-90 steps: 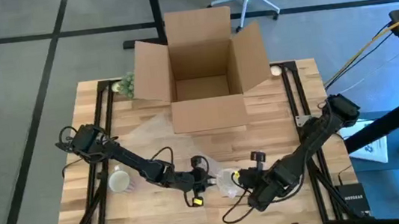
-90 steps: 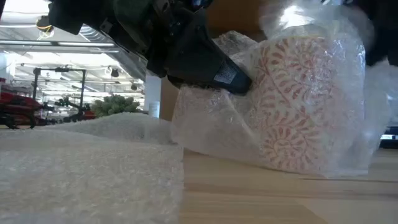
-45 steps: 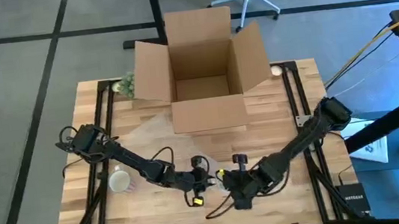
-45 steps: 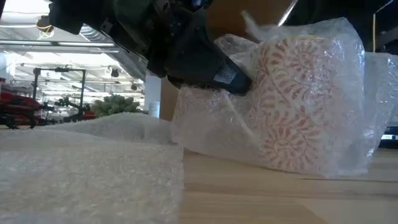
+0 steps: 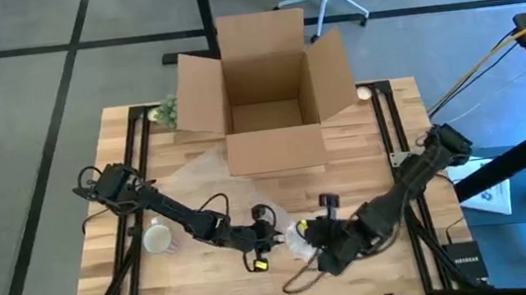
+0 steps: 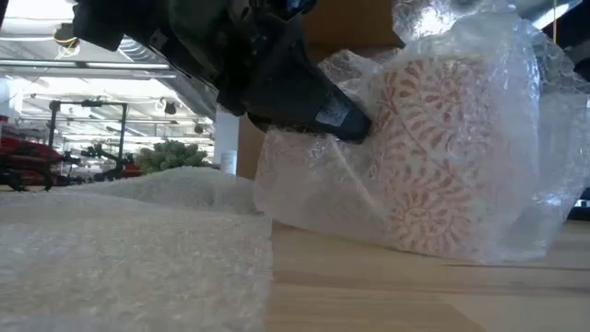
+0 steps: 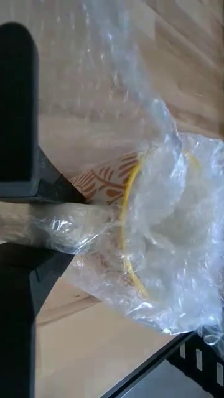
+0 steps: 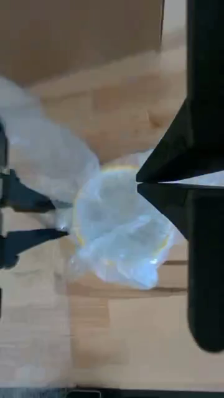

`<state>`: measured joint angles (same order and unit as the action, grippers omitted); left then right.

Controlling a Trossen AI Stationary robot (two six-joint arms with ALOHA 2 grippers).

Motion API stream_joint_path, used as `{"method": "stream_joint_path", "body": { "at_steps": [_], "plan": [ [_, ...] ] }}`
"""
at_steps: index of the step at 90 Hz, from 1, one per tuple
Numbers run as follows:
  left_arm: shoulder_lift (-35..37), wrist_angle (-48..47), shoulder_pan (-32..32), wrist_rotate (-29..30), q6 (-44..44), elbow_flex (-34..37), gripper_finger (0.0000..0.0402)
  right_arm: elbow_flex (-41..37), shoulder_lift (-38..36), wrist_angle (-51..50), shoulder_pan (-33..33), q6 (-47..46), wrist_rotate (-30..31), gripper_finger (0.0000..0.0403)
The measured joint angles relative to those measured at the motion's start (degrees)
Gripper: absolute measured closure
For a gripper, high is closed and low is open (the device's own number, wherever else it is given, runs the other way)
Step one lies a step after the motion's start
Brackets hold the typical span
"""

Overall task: Wrap mug
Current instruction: Wrap the orange mug with the bubble wrap

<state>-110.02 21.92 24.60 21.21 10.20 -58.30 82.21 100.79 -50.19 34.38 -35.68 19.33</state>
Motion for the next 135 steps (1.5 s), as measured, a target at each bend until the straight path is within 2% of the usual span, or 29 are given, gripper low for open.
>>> {"method": "stream_joint_path", "body": {
  "at_steps": [11, 33, 38, 48, 60, 70, 81, 90, 96, 102, 111, 115, 122, 135],
  "plan": [
    [0.00, -0.01, 0.00, 0.00, 0.01, 0.00, 0.0362, -5.42, 2.21, 11.70, -2.55, 3.40, -6.20, 0.0403],
    [0.00, 1.14, -0.04, -0.31, 0.27, -0.04, 0.0359, -6.55, 6.88, 13.79, -4.65, 4.41, -8.41, 0.0403],
    [0.00, 1.80, -0.04, -0.75, 0.34, 0.00, 0.0339, -6.58, 6.93, 14.10, -4.60, 4.58, -8.56, 0.0403],
    [0.04, 3.18, 0.11, -1.34, -0.21, 0.00, 0.0270, -6.62, 7.02, 14.09, -4.51, 4.77, -9.37, 0.0403],
    [1.92, 0.37, 0.32, -4.05, -3.13, 0.07, 0.0197, -6.64, 7.05, 14.09, -4.48, 4.69, -9.88, 0.0403],
    [7.01, -5.01, 1.41, -4.41, -4.21, -0.01, 0.0163, -6.66, 7.06, 14.11, -4.42, 4.63, -9.92, 0.0403],
    [13.46, -12.99, 2.41, -2.94, -4.69, 0.02, 0.0151, -6.12, 7.17, 13.33, -4.43, 4.76, -10.01, 0.0403],
    [18.51, -17.87, 2.56, -1.94, -5.82, -0.04, 0.0154, -5.56, 7.26, 12.74, -4.43, 4.98, -10.03, 0.0403],
    [20.34, -20.83, 2.56, 0.93, -6.52, -0.04, 0.0179, -5.17, 7.28, 12.27, -4.43, 5.42, -9.95, 0.0403],
    [20.88, -22.06, 2.58, 3.02, -7.84, 0.02, 0.0234, -5.09, 7.28, 12.26, -4.41, 5.57, -9.92, 0.0403],
    [20.90, -21.87, 2.67, 3.40, -10.38, 0.02, 0.0355, -5.07, 7.28, 12.21, -4.43, 5.55, -9.90, 0.0403],
    [20.90, -21.85, 2.43, 2.14, -10.57, 0.02, 0.0381, -5.07, 7.28, 12.21, -4.43, 5.56, -9.88, 0.0403],
    [20.90, -21.57, 2.05, 0.59, -9.47, 0.02, 0.0375, -5.07, 7.28, 12.20, -4.42, 5.56, -9.90, 0.0403],
    [21.22, -20.53, 1.56, -1.53, -7.62, 0.02, 0.0322, -5.04, 7.28, 12.21, -4.43, 5.58, -9.90, 0.0403]
  ]
}}
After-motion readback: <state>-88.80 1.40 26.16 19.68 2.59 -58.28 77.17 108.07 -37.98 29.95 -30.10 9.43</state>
